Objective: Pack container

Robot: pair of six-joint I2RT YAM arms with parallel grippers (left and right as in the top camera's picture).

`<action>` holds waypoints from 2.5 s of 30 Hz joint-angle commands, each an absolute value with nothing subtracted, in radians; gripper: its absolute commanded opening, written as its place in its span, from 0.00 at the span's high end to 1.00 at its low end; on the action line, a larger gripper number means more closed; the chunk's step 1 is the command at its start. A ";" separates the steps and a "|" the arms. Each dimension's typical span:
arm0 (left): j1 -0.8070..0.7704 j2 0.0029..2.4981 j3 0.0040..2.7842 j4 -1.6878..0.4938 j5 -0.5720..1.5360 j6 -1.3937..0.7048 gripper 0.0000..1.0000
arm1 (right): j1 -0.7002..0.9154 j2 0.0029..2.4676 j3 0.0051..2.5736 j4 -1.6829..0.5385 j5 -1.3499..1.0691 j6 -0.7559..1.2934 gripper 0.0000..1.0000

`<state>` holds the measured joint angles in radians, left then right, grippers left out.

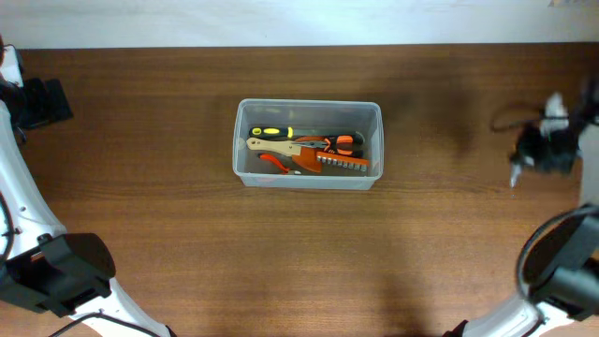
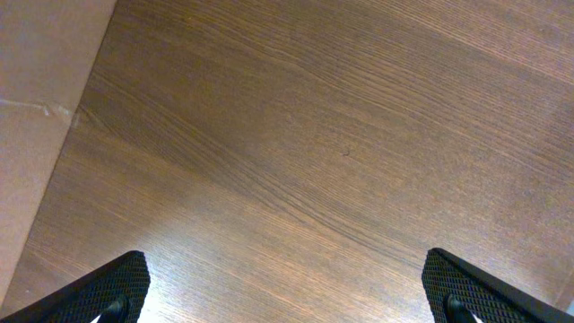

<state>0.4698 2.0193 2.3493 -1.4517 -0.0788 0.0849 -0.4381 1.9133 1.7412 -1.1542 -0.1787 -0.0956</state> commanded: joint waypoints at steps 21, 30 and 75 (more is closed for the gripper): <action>0.472 1.995 2.366 -1.452 -0.072 0.075 0.01 | 0.399 2.037 1.962 -1.189 -0.226 -1.340 0.96; 0.472 1.995 2.366 -1.452 -0.072 0.075 0.01 | 0.408 2.239 1.962 -1.236 -0.256 -1.354 0.96; 0.472 1.995 2.366 -1.452 -0.072 0.075 0.01 | -0.303 1.868 2.495 -1.430 -0.207 -0.068 0.01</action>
<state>0.4698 2.0193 2.3493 -1.4517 -0.0788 0.0849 -0.2913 1.9713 2.4886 -1.4300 -0.1024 -0.1070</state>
